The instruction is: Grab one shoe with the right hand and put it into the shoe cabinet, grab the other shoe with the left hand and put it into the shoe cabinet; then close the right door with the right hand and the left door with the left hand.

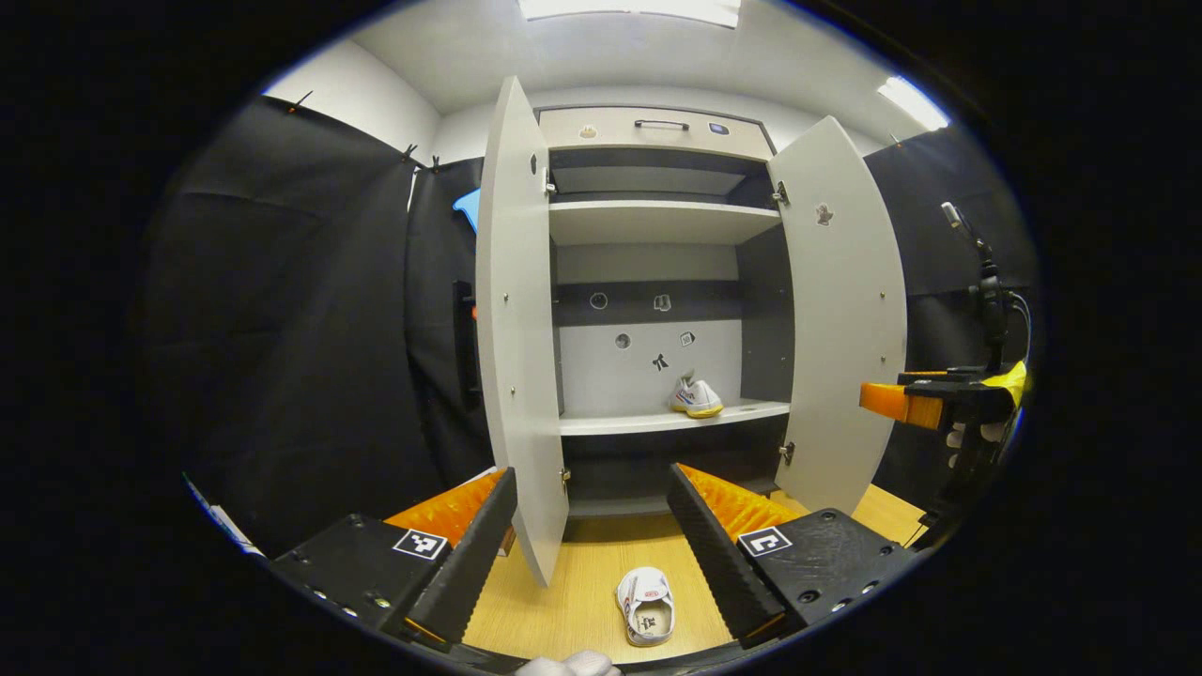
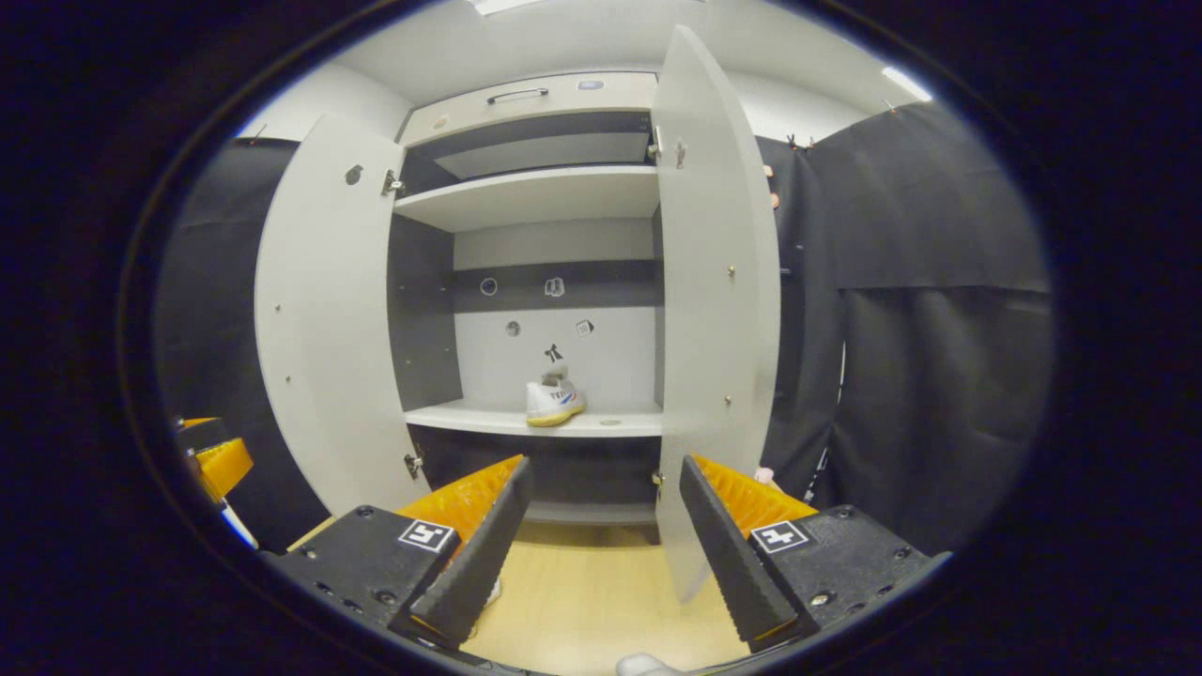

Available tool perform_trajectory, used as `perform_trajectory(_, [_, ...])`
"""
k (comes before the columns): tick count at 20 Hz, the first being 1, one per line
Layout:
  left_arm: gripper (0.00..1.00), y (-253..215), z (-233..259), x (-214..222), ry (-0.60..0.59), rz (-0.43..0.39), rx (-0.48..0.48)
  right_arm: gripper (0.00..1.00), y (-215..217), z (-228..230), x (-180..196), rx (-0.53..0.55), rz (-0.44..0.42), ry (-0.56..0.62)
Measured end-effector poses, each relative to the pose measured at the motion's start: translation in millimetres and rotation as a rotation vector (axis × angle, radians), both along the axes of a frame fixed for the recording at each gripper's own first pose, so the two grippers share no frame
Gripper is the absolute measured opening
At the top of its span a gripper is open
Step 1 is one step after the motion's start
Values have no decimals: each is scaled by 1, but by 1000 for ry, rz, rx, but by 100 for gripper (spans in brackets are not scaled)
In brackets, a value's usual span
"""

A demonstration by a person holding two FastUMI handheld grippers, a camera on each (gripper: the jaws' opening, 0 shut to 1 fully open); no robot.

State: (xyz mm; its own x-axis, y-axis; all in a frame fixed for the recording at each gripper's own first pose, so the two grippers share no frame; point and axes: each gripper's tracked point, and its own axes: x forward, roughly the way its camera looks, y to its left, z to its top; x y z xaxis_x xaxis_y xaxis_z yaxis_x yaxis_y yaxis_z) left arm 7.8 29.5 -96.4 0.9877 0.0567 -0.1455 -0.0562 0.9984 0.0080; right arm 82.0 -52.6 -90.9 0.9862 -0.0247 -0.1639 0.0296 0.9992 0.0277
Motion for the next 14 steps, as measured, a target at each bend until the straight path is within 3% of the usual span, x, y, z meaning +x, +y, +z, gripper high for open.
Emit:
perform_trajectory(5, [96, -9, -47, 11, 66, -29, 0, 100, -5, 2, -9, -11, -3, -4])
perform_trajectory(6, [100, -13, -67, 12, 94, -44, -6, 99, -5, -1, -10, -21, -2, 6])
perform_trajectory(7, [96, -17, -91, 11, 129, -57, -12, 99, -4, -3, -10, -28, 2, 18])
perform_trajectory(11, [100, -35, -188, 5, 270, -107, -5, 100, -9, -19, -12, -56, 5, 68])
perform_trajectory(14, [97, -40, -259, -3, 386, -107, -17, 99, -9, -35, -13, -78, 17, 121])
